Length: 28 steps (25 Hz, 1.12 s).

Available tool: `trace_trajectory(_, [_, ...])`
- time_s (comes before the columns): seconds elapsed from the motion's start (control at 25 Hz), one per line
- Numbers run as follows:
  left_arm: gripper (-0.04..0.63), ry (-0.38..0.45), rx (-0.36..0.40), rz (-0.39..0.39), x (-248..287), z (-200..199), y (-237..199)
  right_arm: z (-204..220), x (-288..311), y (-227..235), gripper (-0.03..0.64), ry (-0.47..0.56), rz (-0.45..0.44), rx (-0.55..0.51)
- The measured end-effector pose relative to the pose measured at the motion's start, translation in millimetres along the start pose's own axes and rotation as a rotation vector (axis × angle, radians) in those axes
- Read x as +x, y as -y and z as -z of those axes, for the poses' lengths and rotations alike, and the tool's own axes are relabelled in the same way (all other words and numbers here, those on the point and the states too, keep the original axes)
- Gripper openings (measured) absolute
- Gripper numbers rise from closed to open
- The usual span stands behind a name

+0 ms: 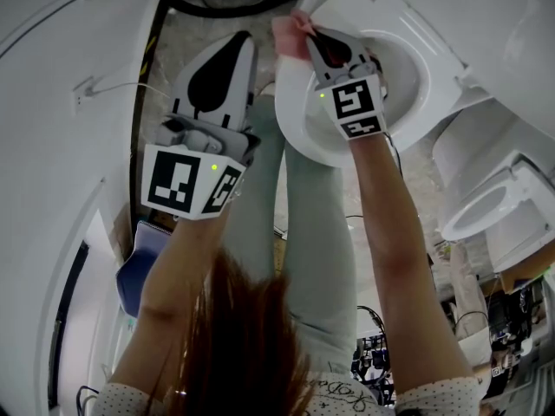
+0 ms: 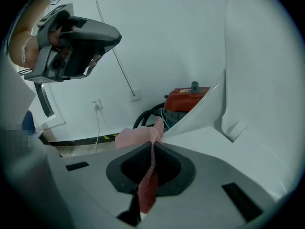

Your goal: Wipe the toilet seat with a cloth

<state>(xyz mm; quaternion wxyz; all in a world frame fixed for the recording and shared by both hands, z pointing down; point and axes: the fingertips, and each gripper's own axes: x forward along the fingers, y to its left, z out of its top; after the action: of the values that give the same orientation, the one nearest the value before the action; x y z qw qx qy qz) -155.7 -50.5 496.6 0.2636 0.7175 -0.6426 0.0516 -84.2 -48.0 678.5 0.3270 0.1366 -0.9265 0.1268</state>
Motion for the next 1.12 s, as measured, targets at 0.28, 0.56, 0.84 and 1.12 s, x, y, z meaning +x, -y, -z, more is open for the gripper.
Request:
trace_trajectory(0.28, [-0.005, 0.003, 0.009, 0.017, 1, -1, 8, -2, -1, 4, 0.025, 0.022, -0.032, 0.071])
trace_trajectory(0.56, [-0.005, -0.011, 0.012, 0.028, 2, 5, 13, -2, -1, 12, 0.023, 0.046, -0.031, 0.093])
trace_trajectory(0.84, [-0.005, -0.011, 0.017, 0.022, 1, 4, 13, -4, -4, 25, 0.023, 0.043, -0.014, 0.091])
trace_trajectory(1.12, [-0.005, -0.009, 0.016, 0.027, 3, 5, 16, -5, -6, 34, 0.023, 0.044, 0.0, 0.091])
